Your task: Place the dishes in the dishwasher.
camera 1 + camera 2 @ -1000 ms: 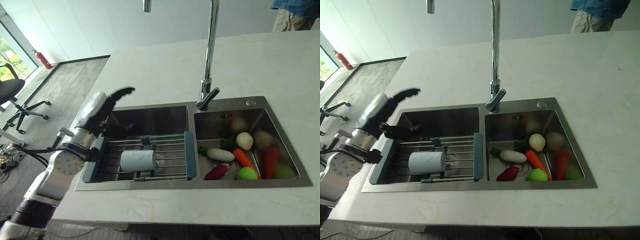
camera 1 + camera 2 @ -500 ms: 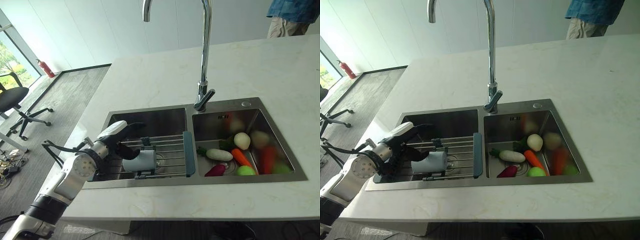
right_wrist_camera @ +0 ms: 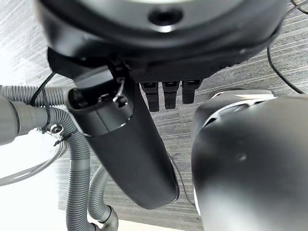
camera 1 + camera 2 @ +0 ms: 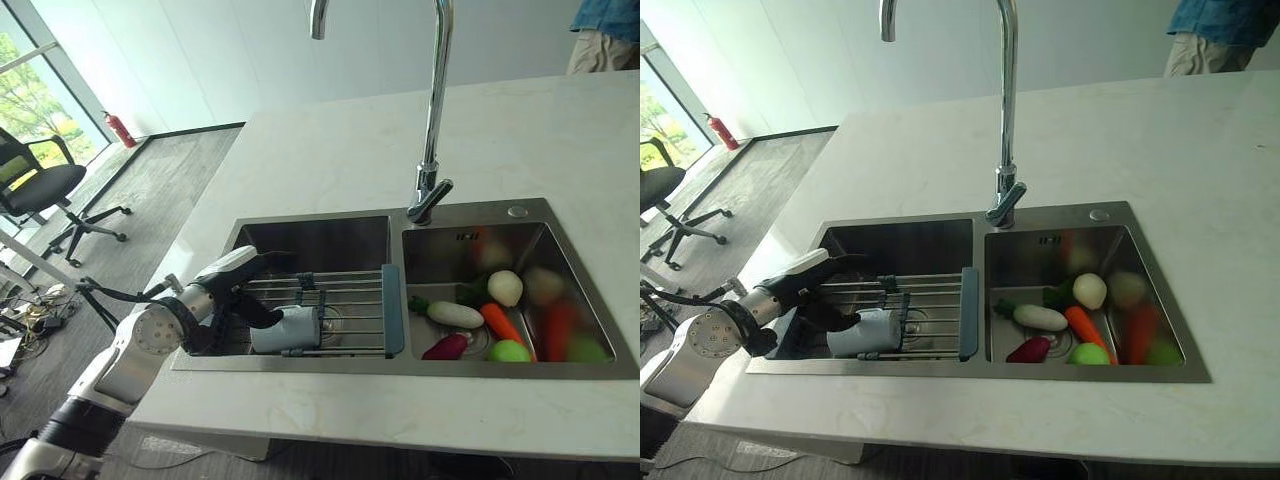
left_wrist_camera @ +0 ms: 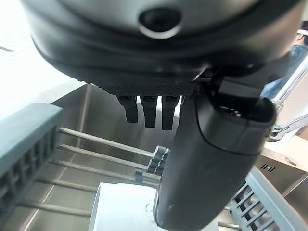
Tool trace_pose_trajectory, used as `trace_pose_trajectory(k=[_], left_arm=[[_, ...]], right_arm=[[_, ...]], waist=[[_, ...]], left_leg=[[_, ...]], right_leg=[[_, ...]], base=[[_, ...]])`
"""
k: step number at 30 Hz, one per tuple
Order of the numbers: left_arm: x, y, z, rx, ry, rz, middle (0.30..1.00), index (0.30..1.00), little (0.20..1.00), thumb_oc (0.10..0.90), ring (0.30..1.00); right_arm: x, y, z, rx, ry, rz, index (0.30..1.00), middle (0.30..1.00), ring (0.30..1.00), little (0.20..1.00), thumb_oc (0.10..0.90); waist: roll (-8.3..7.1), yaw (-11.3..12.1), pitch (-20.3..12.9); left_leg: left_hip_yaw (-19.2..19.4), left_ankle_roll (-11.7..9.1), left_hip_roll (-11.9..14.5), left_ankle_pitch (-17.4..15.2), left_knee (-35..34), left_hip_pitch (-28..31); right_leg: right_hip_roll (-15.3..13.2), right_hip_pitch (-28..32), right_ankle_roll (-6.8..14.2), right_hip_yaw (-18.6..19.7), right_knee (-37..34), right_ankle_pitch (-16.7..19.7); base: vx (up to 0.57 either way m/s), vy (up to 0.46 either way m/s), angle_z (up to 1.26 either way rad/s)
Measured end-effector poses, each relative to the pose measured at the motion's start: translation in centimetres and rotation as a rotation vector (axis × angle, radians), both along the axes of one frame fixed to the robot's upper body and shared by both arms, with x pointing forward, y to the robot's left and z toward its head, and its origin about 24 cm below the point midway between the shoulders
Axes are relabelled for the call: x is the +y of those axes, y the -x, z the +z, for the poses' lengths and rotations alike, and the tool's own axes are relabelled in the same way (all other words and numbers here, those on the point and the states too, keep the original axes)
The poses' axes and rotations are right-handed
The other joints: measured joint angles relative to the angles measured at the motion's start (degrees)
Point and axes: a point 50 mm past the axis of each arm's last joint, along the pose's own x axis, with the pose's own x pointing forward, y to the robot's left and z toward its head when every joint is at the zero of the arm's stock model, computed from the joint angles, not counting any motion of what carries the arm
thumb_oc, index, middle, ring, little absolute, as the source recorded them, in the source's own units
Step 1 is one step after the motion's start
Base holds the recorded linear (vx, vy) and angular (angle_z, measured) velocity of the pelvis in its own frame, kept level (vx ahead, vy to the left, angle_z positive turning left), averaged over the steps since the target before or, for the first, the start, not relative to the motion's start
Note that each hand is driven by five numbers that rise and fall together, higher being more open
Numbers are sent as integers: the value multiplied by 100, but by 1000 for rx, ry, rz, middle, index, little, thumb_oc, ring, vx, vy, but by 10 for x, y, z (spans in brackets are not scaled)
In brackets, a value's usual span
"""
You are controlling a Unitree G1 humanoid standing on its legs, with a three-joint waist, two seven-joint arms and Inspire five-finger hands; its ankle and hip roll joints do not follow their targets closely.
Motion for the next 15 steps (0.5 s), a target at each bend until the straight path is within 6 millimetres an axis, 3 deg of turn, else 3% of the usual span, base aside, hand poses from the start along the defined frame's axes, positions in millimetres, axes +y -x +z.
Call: trace_pose_trajectory(k=[6, 15], left_arm=[[5, 1, 5, 2, 66, 19, 900, 900, 900, 800, 900], [14, 5, -1, 200, 85, 48, 900, 900, 900, 800, 900]], right_arm=[[-1, 1, 0, 1, 2, -2, 900, 900, 900, 900, 800], [-13, -1, 4, -1, 34, -1, 900, 900, 900, 900, 800]], waist=[[21, -4, 5], [78, -14, 40]], left_leg=[[-10, 0, -6, 0, -7, -11], [-60, 2, -48, -1, -27, -47]], right_leg=[[-5, -10, 18, -2, 5, -19], [-22, -11, 36, -40, -23, -30]], base=[[0, 0, 0], [3, 6, 2]])
